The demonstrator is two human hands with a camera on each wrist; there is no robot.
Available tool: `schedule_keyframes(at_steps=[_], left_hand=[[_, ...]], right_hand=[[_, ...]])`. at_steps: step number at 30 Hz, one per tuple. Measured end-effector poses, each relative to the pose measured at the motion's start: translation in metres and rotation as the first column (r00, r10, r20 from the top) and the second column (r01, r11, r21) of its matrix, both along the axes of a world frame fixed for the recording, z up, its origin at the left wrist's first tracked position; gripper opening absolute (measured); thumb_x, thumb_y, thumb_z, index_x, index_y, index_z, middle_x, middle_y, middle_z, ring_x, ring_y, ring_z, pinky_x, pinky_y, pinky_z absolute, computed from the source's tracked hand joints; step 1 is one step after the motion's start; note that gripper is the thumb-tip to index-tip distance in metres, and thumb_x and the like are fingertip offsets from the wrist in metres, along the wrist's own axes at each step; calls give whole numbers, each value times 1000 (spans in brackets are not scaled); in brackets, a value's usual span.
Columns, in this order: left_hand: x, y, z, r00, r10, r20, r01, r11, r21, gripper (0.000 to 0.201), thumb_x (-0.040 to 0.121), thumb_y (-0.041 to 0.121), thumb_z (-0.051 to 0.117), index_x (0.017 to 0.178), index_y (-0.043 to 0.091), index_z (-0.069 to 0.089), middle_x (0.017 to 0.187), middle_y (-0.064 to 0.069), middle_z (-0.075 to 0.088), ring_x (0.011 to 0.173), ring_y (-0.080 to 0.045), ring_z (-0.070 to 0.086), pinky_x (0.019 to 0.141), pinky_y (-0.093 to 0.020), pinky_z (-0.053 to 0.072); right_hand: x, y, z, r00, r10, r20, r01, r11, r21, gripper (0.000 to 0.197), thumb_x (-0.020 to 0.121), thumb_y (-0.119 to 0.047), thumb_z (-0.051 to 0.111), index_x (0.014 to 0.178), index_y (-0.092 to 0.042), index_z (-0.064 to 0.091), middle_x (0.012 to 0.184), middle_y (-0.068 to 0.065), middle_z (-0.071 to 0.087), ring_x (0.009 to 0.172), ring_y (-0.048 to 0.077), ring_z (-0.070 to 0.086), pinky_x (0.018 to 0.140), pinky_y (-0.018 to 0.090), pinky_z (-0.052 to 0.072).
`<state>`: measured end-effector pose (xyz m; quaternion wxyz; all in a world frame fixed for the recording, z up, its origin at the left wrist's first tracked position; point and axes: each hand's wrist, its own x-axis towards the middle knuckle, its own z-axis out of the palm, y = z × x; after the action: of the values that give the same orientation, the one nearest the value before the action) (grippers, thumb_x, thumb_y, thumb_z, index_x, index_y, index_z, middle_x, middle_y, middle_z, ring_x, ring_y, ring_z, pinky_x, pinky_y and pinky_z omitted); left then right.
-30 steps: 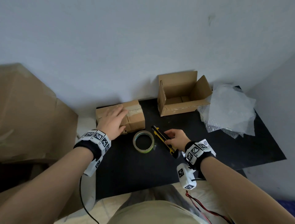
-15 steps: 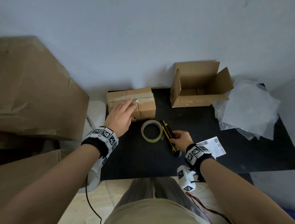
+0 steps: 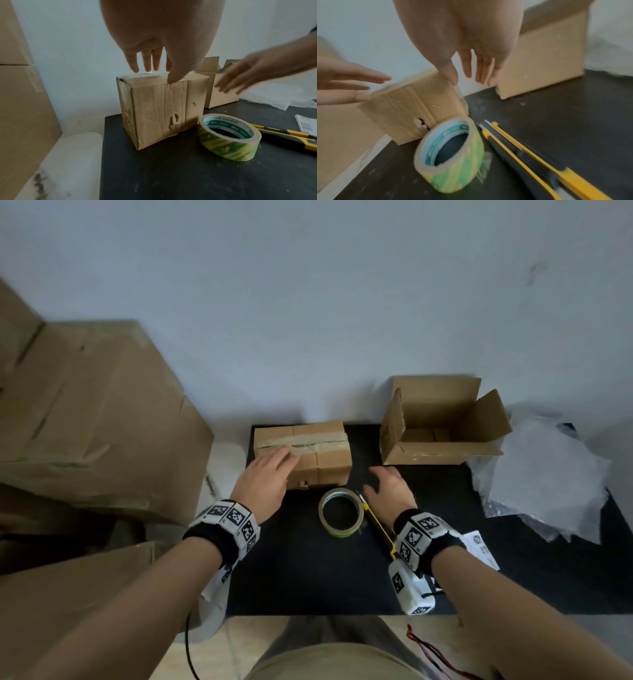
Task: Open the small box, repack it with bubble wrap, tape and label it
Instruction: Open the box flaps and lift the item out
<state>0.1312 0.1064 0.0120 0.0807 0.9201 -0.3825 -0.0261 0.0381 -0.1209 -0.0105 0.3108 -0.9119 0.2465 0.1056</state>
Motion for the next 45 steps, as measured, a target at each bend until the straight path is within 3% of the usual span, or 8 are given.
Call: schedule_keyframes(at_steps=[4, 10, 20, 24, 28, 34, 41, 45], left_hand=[[2, 5, -5, 1000, 14, -13, -14, 1000, 22, 52, 88, 7, 56, 139, 11, 44, 148, -9, 37, 136, -25, 37, 112, -35, 27], [4, 6, -12, 997, 28, -65, -27, 1000, 15, 55, 90, 11, 52, 143, 15, 37, 153, -4, 27, 140, -22, 29, 114, -33, 23], [13, 3, -16, 994, 50, -93, -49, 999, 11, 52, 90, 13, 52, 140, 17, 39, 148, -1, 37, 138, -19, 32, 114, -34, 20], [13, -2, -16, 996, 58, -69, -56, 998, 38, 53, 92, 25, 49, 143, 20, 34, 144, 2, 41, 134, -18, 35, 112, -34, 20], [12, -4, -21, 999, 39, -27, -38, 997, 67, 50, 93, 34, 45, 141, 23, 37, 139, 3, 43, 130, -19, 37, 109, -36, 24], [12, 2, -31, 1000, 20, -1, -20, 999, 44, 53, 86, 32, 58, 136, 21, 47, 131, 0, 52, 124, -21, 46, 106, -40, 32], [16, 7, -35, 1000, -15, 11, 15, 999, 40, 59, 77, 29, 68, 132, 21, 50, 128, 0, 55, 120, -22, 51, 99, -41, 40], [14, 7, -35, 1000, -23, -2, 23, 999, 34, 59, 76, 28, 70, 132, 21, 51, 128, 0, 55, 120, -22, 51, 98, -42, 41]], right_hand=[[26, 24, 17, 906, 280, 317, -221, 952, -210, 40, 91, -20, 54, 130, -10, 50, 134, 6, 45, 119, 22, 48, 99, 35, 44], [41, 30, 19, 829, 503, 245, -381, 829, -410, 33, 92, -20, 52, 122, -7, 57, 126, 8, 52, 114, 26, 51, 97, 37, 41], [50, 27, 19, 840, 526, 135, -431, 797, -423, 33, 94, -23, 45, 125, -14, 53, 128, 3, 49, 118, 22, 47, 103, 35, 32], [56, 27, 21, 833, 536, 138, -439, 791, -427, 26, 94, -22, 44, 114, -12, 59, 117, 4, 54, 105, 24, 53, 93, 36, 38], [71, 20, 32, 900, 347, 265, -278, 923, -265, 28, 95, -23, 48, 116, -6, 56, 116, 8, 50, 88, 25, 59, 73, 37, 51], [97, 7, 35, 919, 394, 24, -378, 896, -233, 58, 85, -38, 63, 134, -14, 46, 137, 5, 40, 124, 23, 41, 104, 37, 38], [115, 13, 43, 865, 483, -135, -498, 794, -349, 53, 90, -36, 57, 132, -6, 43, 132, 11, 43, 121, 29, 45, 98, 40, 40], [118, 16, 46, 886, 454, -100, -460, 827, -322, 43, 92, -28, 54, 127, -6, 45, 126, 11, 44, 116, 30, 48, 92, 39, 42]])
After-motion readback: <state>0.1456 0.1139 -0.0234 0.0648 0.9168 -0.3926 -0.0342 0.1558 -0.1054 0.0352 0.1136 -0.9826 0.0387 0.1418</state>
